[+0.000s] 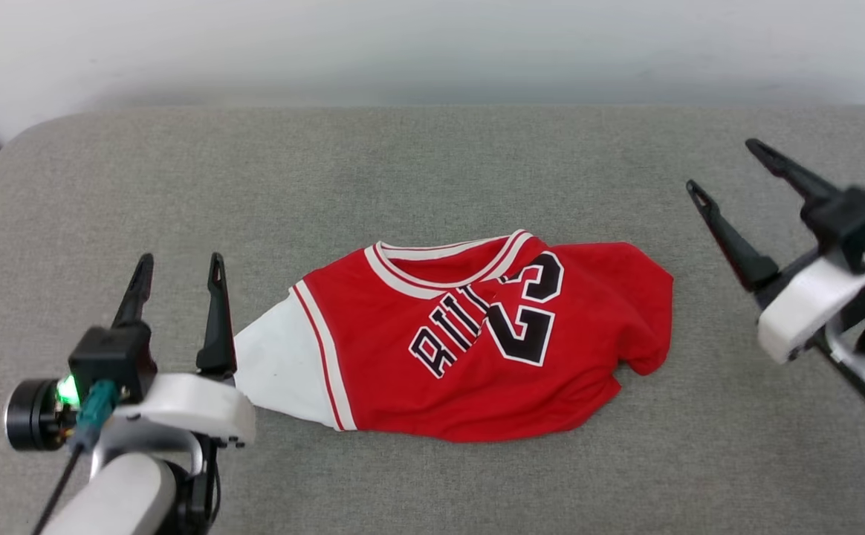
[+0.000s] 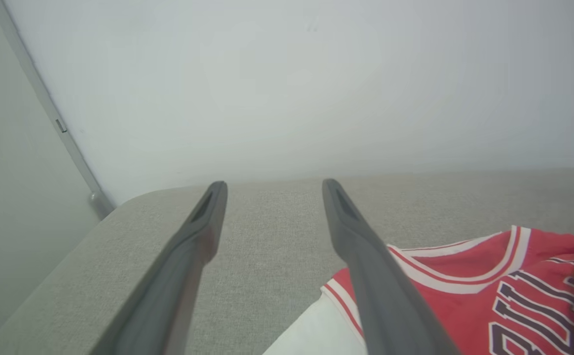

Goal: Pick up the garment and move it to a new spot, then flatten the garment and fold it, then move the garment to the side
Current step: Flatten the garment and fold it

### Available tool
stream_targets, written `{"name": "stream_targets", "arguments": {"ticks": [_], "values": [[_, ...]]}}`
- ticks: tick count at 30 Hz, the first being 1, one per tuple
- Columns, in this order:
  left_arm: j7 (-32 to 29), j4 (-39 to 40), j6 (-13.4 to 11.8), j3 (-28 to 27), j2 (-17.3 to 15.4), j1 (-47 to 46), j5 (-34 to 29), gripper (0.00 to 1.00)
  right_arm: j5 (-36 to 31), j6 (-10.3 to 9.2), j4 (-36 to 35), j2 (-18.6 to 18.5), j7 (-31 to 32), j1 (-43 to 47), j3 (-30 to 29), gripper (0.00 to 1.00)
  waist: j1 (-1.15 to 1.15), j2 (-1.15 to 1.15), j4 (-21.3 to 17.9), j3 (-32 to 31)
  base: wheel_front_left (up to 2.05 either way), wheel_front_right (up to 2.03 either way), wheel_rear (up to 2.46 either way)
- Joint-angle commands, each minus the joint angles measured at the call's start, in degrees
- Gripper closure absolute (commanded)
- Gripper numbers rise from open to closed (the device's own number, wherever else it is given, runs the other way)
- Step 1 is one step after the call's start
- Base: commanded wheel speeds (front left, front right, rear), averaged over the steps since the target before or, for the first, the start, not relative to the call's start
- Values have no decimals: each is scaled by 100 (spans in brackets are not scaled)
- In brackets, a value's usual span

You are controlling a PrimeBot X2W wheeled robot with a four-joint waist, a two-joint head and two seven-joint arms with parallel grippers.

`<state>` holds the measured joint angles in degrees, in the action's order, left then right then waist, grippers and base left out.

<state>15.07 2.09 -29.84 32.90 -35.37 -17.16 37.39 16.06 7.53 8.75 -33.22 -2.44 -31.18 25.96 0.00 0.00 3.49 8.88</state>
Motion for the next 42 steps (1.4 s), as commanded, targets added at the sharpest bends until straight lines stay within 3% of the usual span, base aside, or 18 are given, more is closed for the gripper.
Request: {"name": "stream_targets", "arguments": {"ticks": [1, 8, 12, 16, 19, 24, 31, 32, 33, 34, 35, 42], "values": [[13, 68, -7, -151, 110, 192, -160, 0, 234, -8, -46, -211, 210, -238, 205, 0, 0, 0, 30, 44, 0, 0, 0], [14, 367, 295, -1022, 904, 947, -1132, 0, 1958, -6, -282, -1241, 2139, -1366, 2004, 0, 0, 0, 172, 313, 0, 0, 0], [14, 410, 543, -1311, 1314, 1124, -1533, 0, 2789, -6, -273, -1498, 3375, -1958, 2841, 0, 0, 0, 271, 527, 0, 0, 0], [14, 401, 814, -1578, 1693, 1129, -1849, 0, 3369, -6, -155, -1472, 4178, -2434, 3409, 0, 0, 0, 365, 780, 0, 0, 0], [14, 425, 1002, -1723, 1948, 1091, -2062, 0, 3544, -6, 68, -1358, 4376, -2691, 3743, 0, 0, 0, 433, 968, 0, 0, 0], [14, 370, 1242, -1903, 2263, 1027, -2298, 0, 3781, -6, 586, -1087, 4192, -2729, 4006, 0, 0, 0, 513, 1137, 0, 0, 0], [14, 205, 1624, -2174, 2670, 991, -2606, 0, 3939, 5, 1082, -824, 4260, -2124, 4747, 0, 0, 0, 534, 1206, 0, 0, 0], [14, 185, 1674, -2222, 2708, 1005, -2643, 0, 3916, 5, 1088, -809, 4208, -2083, 4784, 15, 0, 0, 516, 1188, 0, 0, 0], [14, 164, 1719, -2267, 2752, 1026, -2678, 0, 3891, 5, 1095, -791, 4083, -2076, 4789, 49, 0, 0, 495, 1160, 0, 0, 0], [14, 143, 1758, -2309, 2785, 1055, -2708, 0, 3895, 6, 1097, -777, 3954, -2111, 4784, 91, 0, 0, 470, 1122, 0, 0, 0], [14, 120, 1792, -2353, 2807, 1083, -2739, 0, 3880, 5, 1098, -781, 3809, -2183, 4774, 100, 0, 0, 443, 1069, 0, 0, 0], [15, 13, 1980, -2619, 2940, 1382, -2927, 0, 4009, -6, 630, -1148, 2654, -2831, 4345, 100, 0, 0, 230, 550, 0, 0, 0]]}}
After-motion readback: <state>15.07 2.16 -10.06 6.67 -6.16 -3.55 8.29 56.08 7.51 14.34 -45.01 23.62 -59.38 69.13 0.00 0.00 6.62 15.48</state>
